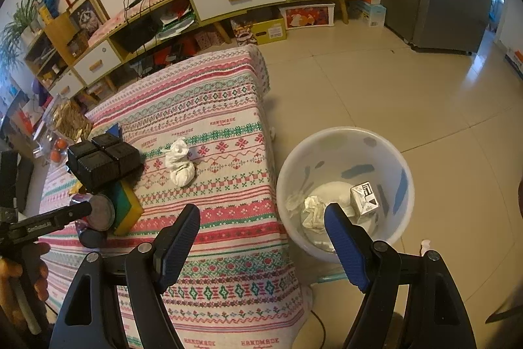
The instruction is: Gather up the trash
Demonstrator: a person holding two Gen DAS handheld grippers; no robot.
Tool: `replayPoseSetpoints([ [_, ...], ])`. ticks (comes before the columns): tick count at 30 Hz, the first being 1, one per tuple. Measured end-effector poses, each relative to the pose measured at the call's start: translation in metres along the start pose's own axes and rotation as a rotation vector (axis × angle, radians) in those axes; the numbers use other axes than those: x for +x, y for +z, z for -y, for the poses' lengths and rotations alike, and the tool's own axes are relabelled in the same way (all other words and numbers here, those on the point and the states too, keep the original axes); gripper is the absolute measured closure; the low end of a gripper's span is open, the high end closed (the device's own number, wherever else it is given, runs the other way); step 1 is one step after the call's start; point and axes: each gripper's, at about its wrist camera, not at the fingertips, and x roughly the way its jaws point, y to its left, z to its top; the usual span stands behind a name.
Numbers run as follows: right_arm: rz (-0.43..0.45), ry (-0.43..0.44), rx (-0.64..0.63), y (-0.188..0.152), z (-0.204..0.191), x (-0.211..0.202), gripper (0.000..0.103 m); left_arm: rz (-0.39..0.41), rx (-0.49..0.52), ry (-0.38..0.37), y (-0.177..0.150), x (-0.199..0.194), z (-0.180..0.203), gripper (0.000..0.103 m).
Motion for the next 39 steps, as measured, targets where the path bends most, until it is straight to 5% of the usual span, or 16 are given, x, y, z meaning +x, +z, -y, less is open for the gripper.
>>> replayPoseSetpoints([
  [18, -0.025, 0.031, -0.059, 0.001, -0.042, 0.016, 0.023, 0.062, 0.032, -0.049, -0.003, -0.024, -0.029, 0.010],
  [31, -0.136, 0.157, -0.278, -0.014, -0.153, 0.071, 0.023, 0.131, -0.041, -0.039, -0.011, -0.051, -0.078, 0.010],
  [39, -0.173, 0.161, -0.392, -0.028, -0.194, 0.111, 0.023, 0.133, -0.061, -0.038, -0.018, -0.054, -0.098, 0.010],
])
